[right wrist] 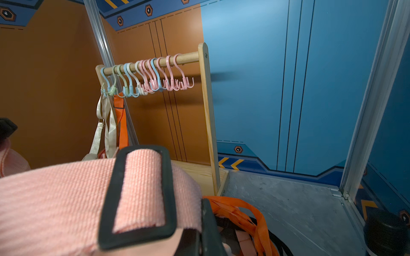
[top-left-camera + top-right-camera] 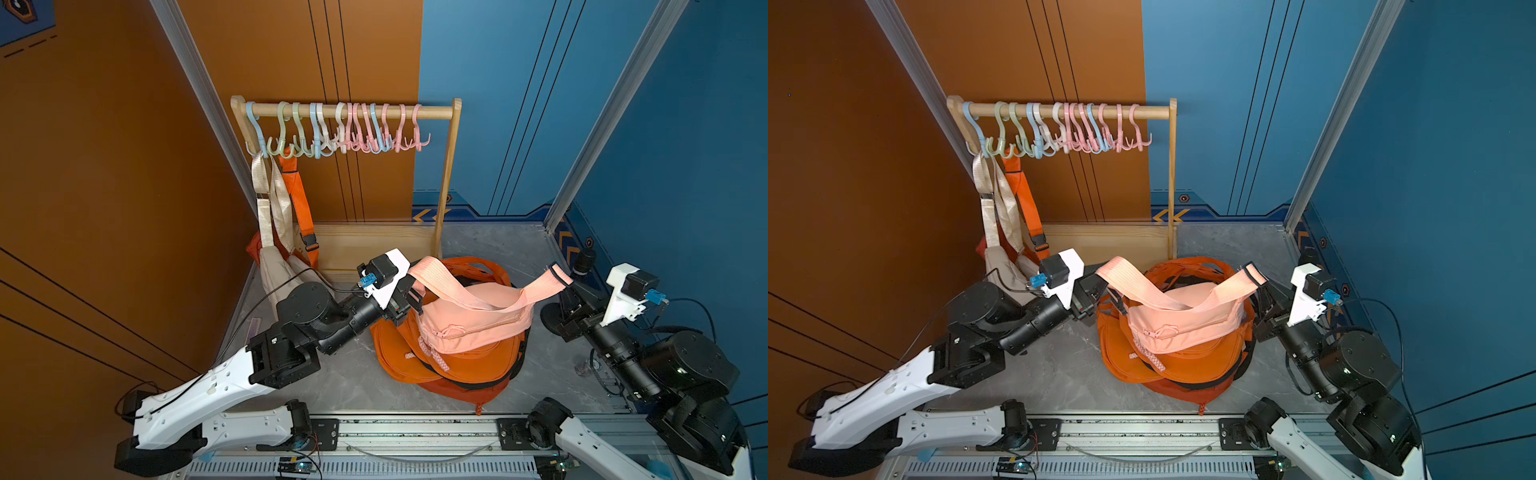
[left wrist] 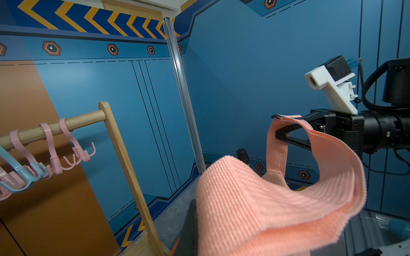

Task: Take the bag off the hook
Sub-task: Place the bag inside the bag.

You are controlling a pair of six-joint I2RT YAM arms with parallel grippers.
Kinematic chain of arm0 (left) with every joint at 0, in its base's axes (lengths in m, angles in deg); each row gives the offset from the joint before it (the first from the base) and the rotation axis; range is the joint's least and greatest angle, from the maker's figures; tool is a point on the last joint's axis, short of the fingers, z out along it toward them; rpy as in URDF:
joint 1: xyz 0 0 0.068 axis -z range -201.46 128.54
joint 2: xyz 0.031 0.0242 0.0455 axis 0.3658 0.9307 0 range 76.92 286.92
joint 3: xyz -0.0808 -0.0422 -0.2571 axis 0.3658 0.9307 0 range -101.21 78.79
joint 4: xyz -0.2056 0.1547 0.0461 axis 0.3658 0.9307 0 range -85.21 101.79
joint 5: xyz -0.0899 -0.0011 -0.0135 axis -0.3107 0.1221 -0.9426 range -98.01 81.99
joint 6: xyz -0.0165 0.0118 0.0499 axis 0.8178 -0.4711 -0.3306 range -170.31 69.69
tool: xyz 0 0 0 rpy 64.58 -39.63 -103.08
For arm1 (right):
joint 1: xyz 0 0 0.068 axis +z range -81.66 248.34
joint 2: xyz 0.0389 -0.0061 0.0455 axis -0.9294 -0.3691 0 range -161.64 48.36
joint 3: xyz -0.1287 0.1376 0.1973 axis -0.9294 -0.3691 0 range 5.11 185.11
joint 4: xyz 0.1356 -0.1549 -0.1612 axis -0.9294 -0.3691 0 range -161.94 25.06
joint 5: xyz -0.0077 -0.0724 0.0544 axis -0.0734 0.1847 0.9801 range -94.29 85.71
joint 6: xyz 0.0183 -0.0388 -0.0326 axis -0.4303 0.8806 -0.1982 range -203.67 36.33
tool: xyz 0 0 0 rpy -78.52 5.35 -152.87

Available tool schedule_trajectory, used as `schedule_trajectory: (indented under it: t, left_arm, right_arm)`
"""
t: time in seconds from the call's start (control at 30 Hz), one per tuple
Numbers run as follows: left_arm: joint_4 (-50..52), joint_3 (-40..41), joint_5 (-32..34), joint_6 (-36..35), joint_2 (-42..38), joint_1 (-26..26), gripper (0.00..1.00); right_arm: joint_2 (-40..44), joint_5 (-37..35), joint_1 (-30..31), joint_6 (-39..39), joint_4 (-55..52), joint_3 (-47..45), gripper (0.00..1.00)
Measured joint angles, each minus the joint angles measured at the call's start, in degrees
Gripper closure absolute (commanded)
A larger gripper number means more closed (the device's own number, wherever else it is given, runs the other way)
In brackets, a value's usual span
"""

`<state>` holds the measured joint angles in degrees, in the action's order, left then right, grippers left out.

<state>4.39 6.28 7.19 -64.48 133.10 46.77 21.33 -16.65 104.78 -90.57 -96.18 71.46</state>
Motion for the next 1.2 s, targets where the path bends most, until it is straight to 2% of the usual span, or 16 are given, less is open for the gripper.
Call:
schedule_trajectory:
  t: [0.1, 0.37, 0.63, 0.93, 1.2]
  left_arm:
    - [1.0, 0.6, 2.4, 0.6, 0.1, 1.1, 1.0]
    - [1.3, 6.7, 5.2, 6.2, 1.8, 0.1, 1.0]
    - [1.2, 10.3, 0.3, 17.3, 5.6, -10.8, 1.0]
    - [-2.3, 9.8, -4.4, 20.9, 14.5, -17.0, 1.0]
    - [-4.6, 7.3, -8.3, 23.5, 23.0, -24.3, 1.0]
  right_arm:
    - [1.8, -0.8, 0.0, -0.8, -1.2, -2.3, 1.0]
    - [3.9, -2.9, 0.0, -3.3, -3.1, -11.1, 1.0]
    - [3.2, -5.7, 0.0, -5.6, -3.6, -16.8, 1.0]
    - [-8.3, -10.0, -0.6, -6.2, -1.0, -18.1, 1.0]
    - [-23.9, -10.5, -7.8, -6.1, 3.6, -16.8, 1.0]
